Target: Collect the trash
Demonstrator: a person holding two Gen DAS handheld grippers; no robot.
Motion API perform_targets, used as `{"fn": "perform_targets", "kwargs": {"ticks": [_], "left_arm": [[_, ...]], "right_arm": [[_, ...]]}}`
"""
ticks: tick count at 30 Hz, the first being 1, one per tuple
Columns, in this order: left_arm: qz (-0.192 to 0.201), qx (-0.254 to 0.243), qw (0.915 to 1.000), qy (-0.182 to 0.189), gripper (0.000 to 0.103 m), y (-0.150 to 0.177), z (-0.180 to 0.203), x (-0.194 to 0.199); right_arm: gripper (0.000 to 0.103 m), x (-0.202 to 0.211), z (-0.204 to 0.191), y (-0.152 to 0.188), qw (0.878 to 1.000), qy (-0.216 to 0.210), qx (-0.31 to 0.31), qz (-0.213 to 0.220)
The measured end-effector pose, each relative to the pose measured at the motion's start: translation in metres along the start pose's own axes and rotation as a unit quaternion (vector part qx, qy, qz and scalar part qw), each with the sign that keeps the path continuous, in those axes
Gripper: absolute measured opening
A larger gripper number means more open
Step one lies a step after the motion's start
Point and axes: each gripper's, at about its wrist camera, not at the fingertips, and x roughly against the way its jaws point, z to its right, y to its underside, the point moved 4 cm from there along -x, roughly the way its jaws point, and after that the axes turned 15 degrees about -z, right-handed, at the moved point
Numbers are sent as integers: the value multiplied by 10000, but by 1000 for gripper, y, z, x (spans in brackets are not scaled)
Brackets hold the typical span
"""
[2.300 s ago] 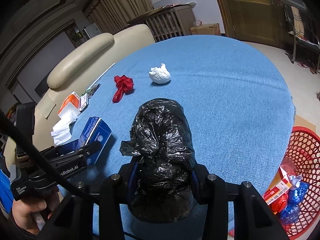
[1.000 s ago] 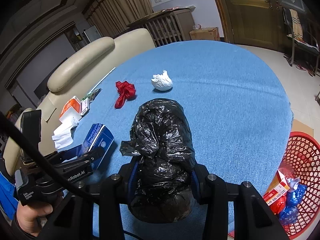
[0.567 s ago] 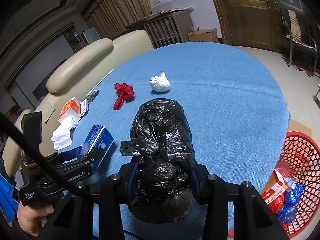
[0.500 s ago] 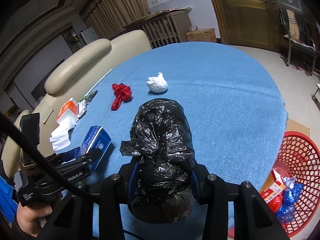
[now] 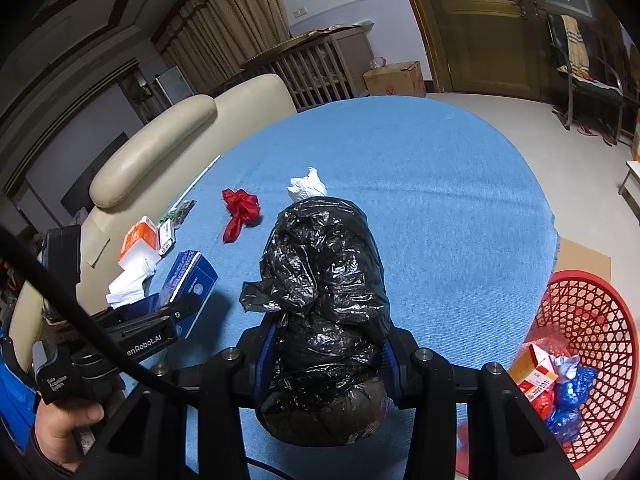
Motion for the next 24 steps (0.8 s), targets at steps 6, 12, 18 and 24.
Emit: {"fn": "perform_targets", "kwargs": {"ticks": [6, 12, 18, 24], "left_arm": [[32, 13, 10000, -24, 62, 4, -1, 3], [91, 104, 9999, -91, 62, 6, -7, 6], [24, 141, 9999, -97, 62, 18, -11, 1], [102, 117, 9998, -123, 62, 22, -10, 7]], "right_arm": [[47, 2, -4, 3, 10000, -39, 43, 30], [47, 5, -1, 4, 10000, -37, 34, 32], [47, 4, -1, 9, 10000, -44, 0, 41], [47, 4, -2, 16, 10000, -61, -17, 59]]}}
